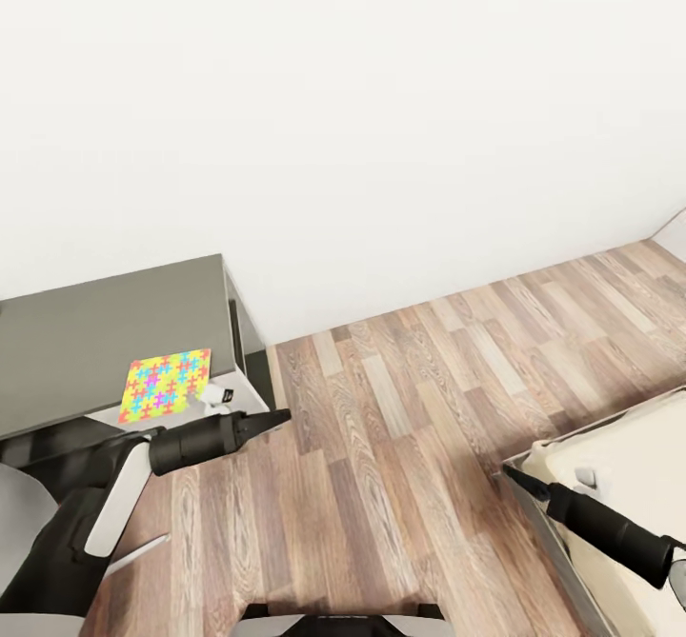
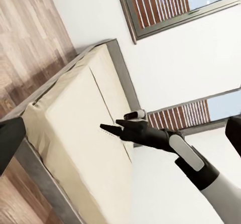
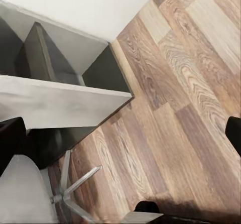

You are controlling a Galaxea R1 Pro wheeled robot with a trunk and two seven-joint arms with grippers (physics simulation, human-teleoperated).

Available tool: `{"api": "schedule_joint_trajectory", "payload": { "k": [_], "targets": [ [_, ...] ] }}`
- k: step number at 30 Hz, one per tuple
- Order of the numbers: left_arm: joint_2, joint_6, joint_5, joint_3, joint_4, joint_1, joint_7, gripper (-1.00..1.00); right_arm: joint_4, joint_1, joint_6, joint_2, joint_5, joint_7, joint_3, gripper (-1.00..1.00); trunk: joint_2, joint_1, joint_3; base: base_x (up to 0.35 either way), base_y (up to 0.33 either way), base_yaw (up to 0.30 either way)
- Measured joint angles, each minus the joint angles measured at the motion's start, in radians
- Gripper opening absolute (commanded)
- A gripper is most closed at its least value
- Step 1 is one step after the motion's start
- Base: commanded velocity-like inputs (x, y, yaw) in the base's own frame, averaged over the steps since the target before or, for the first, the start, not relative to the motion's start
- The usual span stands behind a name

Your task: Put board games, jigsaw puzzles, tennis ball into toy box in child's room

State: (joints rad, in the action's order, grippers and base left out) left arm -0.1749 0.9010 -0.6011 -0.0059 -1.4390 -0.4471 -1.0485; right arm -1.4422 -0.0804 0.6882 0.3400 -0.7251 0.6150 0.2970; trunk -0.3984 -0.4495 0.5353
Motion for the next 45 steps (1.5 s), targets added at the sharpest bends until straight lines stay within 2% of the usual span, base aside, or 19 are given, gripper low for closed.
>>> {"api": "schedule_joint_trajectory", "payload": {
  "k": [1, 4, 5, 7, 12, 14, 18, 22, 27, 29, 32, 35, 45],
  "targets": [
    [0.000, -0.001, 0.002, 0.005, 0.002, 0.002, 0.009, 1.00, -0.009, -0.014, 0.042, -0.002, -0.001, 0.000, -0.002, 1.00, 0.000, 0.000, 0.000, -0.001, -0.001, -0.013],
    [0.002, 0.000, 0.011, 0.009, 0.007, 0.003, 0.041, 1.00, -0.017, -0.027, 0.083, -0.010, -0.001, 0.000, -0.004, 1.00, 0.000, 0.000, 0.000, -0.001, 0.000, -0.008],
    [0.003, 0.000, 0.019, 0.012, 0.010, 0.004, 0.073, 1.00, -0.020, -0.032, 0.099, -0.016, -0.002, 0.000, -0.005, 1.00, 0.000, 0.000, 0.000, 0.000, 0.000, -0.004],
    [0.004, 0.000, 0.024, 0.015, 0.013, 0.004, 0.113, 1.00, -0.022, -0.036, 0.109, -0.020, -0.002, 0.000, -0.006, 1.00, 0.000, 0.000, 0.000, 0.000, 0.000, -0.003],
    [0.006, 0.000, 0.031, 0.020, 0.044, 0.004, 0.269, 1.00, -0.025, -0.041, 0.126, -0.027, -0.002, -0.001, -0.006, 1.00, 0.000, 0.000, 0.000, 0.000, 0.000, -0.001],
    [0.005, 0.000, 0.032, 0.021, 0.069, 0.004, 0.308, 1.00, -0.025, -0.041, 0.128, -0.028, -0.002, -0.001, -0.005, 1.00, 0.000, 0.000, 0.000, 0.000, 0.000, 0.000],
    [0.006, -0.003, 0.032, 0.022, 0.107, 0.000, 0.345, 1.00, -0.025, -0.041, 0.130, -0.028, -0.002, -0.002, -0.006, 1.00, 0.000, 0.000, 0.000, 0.000, 0.000, 0.000],
    [0.005, -0.011, 0.032, 0.027, 0.137, -0.002, 0.360, 1.00, -0.025, -0.042, 0.131, -0.029, -0.001, -0.002, -0.005, 1.00, 0.000, 0.000, 0.000, 0.000, 0.000, 0.000],
    [0.008, -0.039, 0.032, 0.058, 0.181, -0.002, 0.366, 1.00, -0.024, -0.042, 0.132, -0.029, -0.001, -0.002, -0.005, 1.00, 0.000, 0.000, 0.000, 0.000, 0.000, 0.000],
    [0.009, -0.083, 0.032, 0.079, 0.243, -0.002, 0.367, 1.00, -0.024, -0.042, 0.132, -0.029, -0.001, -0.002, -0.005, 1.00, 0.000, 0.000, 0.000, 0.000, 0.000, 0.000],
    [0.009, -0.133, 0.031, 0.095, 0.318, -0.003, 0.367, 1.00, -0.024, -0.042, 0.132, -0.029, -0.001, -0.002, -0.005, 1.00, 0.000, 0.000, 0.000, 0.000, 0.000, 0.000],
    [0.010, -0.202, 0.030, 0.109, 0.427, -0.003, 0.367, 1.00, -0.023, -0.042, 0.131, -0.029, 0.000, -0.002, -0.006, 1.00, 0.000, 0.000, 0.000, 0.000, 0.000, 0.000],
    [0.013, -0.356, 0.025, 0.118, 0.579, -0.003, 0.367, 1.00, -0.021, -0.042, 0.131, -0.029, 0.001, -0.004, -0.007, 1.00, 0.000, 0.000, 0.000, 0.000, 0.000, 0.000]
  ]
}}
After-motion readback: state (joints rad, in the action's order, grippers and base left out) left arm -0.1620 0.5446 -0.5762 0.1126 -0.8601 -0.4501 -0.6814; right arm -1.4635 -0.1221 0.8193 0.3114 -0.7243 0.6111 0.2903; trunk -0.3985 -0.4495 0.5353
